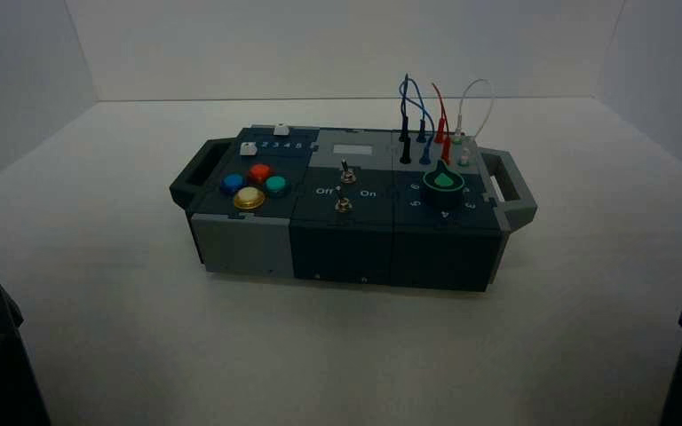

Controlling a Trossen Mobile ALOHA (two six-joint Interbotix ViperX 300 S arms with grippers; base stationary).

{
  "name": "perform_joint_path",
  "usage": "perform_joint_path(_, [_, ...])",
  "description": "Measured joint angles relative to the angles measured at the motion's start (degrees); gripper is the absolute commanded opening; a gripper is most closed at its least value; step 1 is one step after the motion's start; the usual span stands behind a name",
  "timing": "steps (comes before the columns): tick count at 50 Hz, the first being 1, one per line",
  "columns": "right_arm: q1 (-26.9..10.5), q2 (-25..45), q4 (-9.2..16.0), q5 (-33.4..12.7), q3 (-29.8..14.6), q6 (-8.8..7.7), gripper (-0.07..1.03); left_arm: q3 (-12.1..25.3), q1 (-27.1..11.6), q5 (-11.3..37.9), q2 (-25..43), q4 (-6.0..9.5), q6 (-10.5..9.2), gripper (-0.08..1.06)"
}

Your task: Push the blue button with the left gripper.

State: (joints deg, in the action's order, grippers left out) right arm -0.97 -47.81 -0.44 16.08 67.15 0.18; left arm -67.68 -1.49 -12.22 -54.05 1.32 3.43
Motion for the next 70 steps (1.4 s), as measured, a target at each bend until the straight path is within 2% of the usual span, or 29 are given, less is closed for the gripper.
perform_joint_path(26, [0.0,-0.09,0.0,-0.09,0.0,0.0,-0.02,-0.09,0.0,0.09,-0.18,0.0,-0.09,-0.03])
perform_joint_path(32, [-0.09,-1.23,0.0,-2.46,0.0,0.18,-0.02,0.0,-0.26,1.85,-0.79,0.35,-0.97,-0.03])
perform_joint_path(43, [-0.44,-2.9,0.26,-9.49,-1.05,0.7,-0.02,4.04,-1.49,12.57,-0.88,0.53,-1.58,-0.03])
perform_joint_path(56, [-3.16,-2.64,0.44,-22.15,-5.19,0.7,-0.02,8.44,-3.52,25.84,0.44,1.05,-1.67,-0.03])
perform_joint_path(65, [-3.34,-2.72,1.58,-32.96,-8.7,0.62,-0.02,10.9,-6.15,34.89,3.08,1.14,-1.67,-0.03])
perform_joint_path(69, [-3.6,-2.72,2.81,-40.34,-10.99,0.53,-0.02,12.3,-7.73,40.25,4.75,1.23,-1.67,-0.03])
perform_joint_path(70, [-3.6,-2.81,2.9,-40.69,-11.07,0.62,-0.02,12.66,-8.09,41.4,5.1,1.23,-1.67,-0.03])
